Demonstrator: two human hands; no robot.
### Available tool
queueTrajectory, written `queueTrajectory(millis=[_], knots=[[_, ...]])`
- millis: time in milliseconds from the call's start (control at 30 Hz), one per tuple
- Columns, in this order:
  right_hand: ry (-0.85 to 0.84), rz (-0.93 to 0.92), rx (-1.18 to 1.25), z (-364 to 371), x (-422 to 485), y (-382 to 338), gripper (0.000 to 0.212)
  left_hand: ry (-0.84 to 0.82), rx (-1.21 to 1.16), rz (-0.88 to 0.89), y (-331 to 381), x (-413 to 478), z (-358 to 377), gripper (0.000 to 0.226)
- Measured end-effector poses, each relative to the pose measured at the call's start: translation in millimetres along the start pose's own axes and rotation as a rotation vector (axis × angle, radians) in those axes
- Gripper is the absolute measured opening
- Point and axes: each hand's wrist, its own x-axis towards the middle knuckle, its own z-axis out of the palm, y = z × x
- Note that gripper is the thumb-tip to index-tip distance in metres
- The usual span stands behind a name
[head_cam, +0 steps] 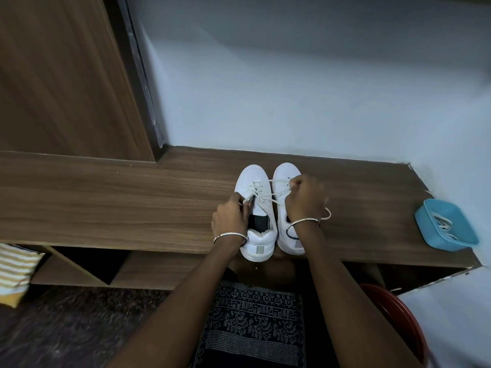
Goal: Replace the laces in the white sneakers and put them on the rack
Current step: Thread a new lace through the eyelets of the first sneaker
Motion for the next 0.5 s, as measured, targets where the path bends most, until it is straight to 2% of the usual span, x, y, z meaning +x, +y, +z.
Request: queueTrajectory(millis=[67,167,200,267,367,433,500], knots=[[0.095,0.040,0.093,-7,-2,7,0.015,0.006,-0.012,0.004,1,-1,-1,0.022],[0.190,-0.042,0.082,-12,-18,10,0.022,0.016,-0.011,0.060,3,-1,-3,0.016],[0.173,-0.102,0.102,-10,-25,9,0.021,0.016,0.011,0.098,5,-1,-4,0.017],[0.018,-0.221,0.182,-2,-39,6,0.015,0.002,0.084,0.163,12,1,-7,0.021],[-0.222,-0.260,0.150,10,-58,-1,0.020,-0.040,0.159,0.191,20,8,-10,0.024],[-0.253,-0.250,0.049,15,-63,-4,0.027,-0.064,0.177,0.194,21,13,-11,0.024],[-0.240,-0.216,-0.008,17,-63,-7,0.025,-0.076,0.245,0.218,22,16,-11,0.022]])
